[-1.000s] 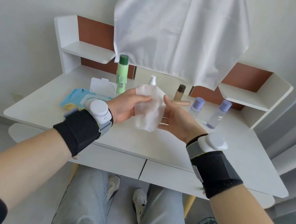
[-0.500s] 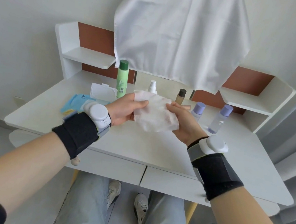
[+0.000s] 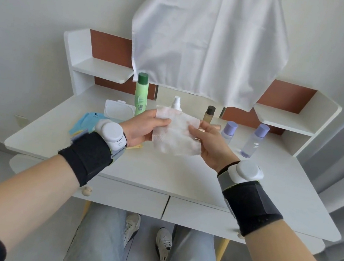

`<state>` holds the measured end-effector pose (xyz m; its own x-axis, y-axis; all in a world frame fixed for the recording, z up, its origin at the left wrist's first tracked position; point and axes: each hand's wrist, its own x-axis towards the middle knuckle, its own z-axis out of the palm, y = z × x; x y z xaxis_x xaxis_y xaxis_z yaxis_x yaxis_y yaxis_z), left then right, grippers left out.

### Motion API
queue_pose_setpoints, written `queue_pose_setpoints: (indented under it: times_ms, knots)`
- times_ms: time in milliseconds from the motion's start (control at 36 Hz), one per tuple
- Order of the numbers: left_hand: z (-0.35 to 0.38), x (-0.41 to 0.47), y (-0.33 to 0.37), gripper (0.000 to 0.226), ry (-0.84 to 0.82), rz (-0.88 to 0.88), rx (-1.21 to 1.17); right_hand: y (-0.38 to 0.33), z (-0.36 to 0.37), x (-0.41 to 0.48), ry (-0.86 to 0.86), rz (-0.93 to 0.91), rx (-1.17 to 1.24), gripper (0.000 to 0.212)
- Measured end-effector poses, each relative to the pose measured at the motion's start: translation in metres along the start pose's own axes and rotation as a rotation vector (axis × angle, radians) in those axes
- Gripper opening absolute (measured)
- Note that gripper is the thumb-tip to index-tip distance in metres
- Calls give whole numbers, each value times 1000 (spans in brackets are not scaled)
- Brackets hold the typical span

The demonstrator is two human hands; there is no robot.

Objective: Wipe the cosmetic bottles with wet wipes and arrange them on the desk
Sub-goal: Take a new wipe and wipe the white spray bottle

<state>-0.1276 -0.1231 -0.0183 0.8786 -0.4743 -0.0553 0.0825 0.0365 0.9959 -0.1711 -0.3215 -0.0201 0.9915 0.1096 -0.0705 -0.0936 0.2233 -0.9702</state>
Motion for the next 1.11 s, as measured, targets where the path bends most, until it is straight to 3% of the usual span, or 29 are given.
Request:
queue_pose_setpoints:
  times_ms: [139, 222, 528, 722, 806, 889, 1000, 1111]
  knots:
    - [0, 0, 10, 27, 2, 74, -18, -10, -2, 2, -28, -76, 9, 21]
    - [-2, 0, 21, 30, -29, 169, 1, -20, -2, 1, -90, -151, 10, 37]
    - [-1, 2, 23, 24, 138, 469, 582, -10, -5, 6, 34, -417, -283, 67]
    - [8, 1, 33, 20, 158, 941, 890, -5, -9, 12, 54, -433, -83, 57]
    - [7, 2, 30, 33, 162, 1043, 981, -4, -6, 13, 87, -423, -78, 47]
    - [9, 4, 21, 37, 182, 977, 951, -3, 0, 14, 130, -434, -80, 49]
    - [10, 6, 22, 54, 151, 591, 638, -1, -1, 18, 156, -320, -21, 57]
    - [7, 4, 27, 43, 119, 427, 423, 3, -6, 19, 132, -179, 67, 53]
